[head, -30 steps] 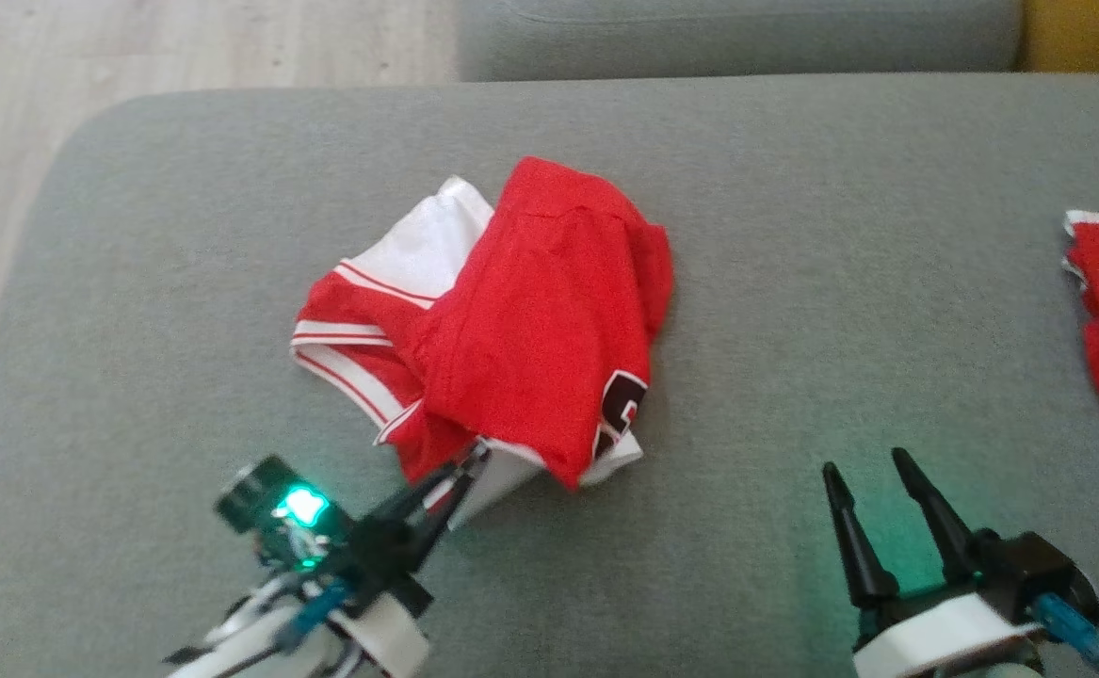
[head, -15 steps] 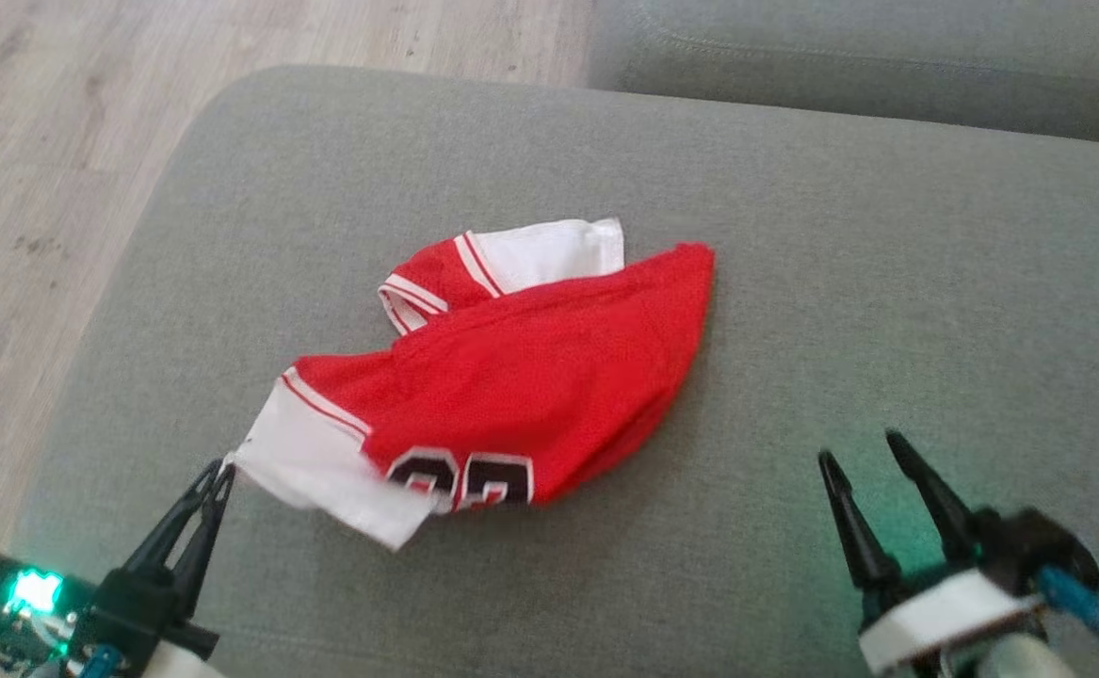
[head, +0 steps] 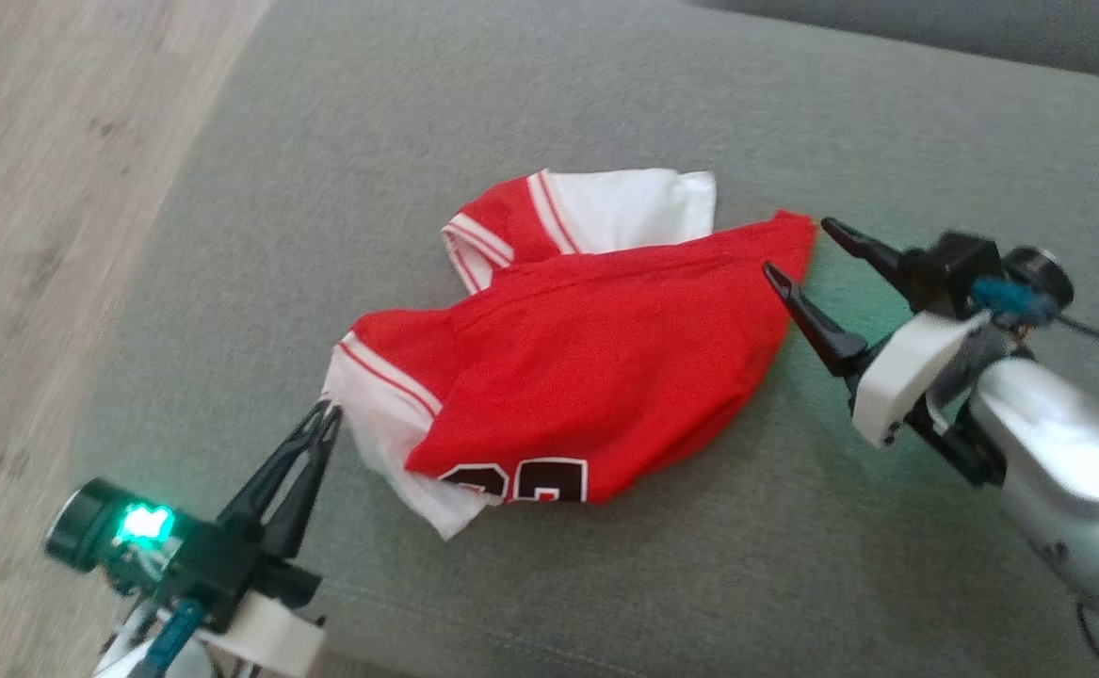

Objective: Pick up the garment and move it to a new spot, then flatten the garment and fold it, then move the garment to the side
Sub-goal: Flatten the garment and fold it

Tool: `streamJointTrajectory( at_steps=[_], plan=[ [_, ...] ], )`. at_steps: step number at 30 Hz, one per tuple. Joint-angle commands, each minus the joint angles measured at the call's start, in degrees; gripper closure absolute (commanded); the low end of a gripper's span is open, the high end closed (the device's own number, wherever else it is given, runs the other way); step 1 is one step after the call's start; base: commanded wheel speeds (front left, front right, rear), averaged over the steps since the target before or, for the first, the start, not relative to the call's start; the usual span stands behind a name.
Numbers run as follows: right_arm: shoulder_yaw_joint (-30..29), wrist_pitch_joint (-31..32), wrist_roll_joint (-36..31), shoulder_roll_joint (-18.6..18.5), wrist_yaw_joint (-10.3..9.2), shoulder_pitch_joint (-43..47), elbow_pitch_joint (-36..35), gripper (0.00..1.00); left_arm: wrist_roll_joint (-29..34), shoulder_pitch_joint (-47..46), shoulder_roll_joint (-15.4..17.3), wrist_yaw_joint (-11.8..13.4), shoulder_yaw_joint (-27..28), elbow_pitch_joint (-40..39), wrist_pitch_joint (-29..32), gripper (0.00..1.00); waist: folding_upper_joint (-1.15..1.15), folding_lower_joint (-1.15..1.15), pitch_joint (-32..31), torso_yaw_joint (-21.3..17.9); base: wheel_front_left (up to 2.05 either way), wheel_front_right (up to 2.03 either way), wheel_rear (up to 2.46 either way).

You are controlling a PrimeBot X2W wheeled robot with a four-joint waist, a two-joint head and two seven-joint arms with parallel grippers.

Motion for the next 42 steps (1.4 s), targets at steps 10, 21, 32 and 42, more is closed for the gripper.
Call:
streamJointTrajectory(
  at_steps=[10, 21, 32, 42],
  plan=[
    [22.0, 2.5, 13.7, -4.2, 0.37, -13.7, 6.1, 0.00, 1.3, -7.2, -4.0, -4.3, 0.5, 4.1, -1.9, 1.00, 0.00, -0.01, 5.1, 6.1, 0.00, 0.00, 0.00],
    [25.7, 3.4, 20.8, -4.5, 0.37, -17.1, 6.1, 1.00, 1.8, -7.9, -3.7, -4.1, 2.0, 5.0, -2.6, 1.00, 0.00, -0.01, 3.9, 4.3, 0.00, 0.00, 0.00],
    [25.8, 8.4, 26.9, -5.7, 0.37, -16.6, -1.2, 0.00, 1.9, -7.1, -0.5, -3.0, 4.5, 1.1, -2.8, 1.00, 0.00, -0.01, 2.0, 1.5, 0.00, 0.00, 0.00],
    [25.8, 16.9, 24.8, -9.5, 0.37, -17.7, -3.0, 0.00, 2.3, -7.8, -3.3, -4.0, 3.1, 2.0, -2.9, 1.00, 0.00, -0.01, 5.0, 6.1, 0.00, 0.00, 0.00]
  ],
)
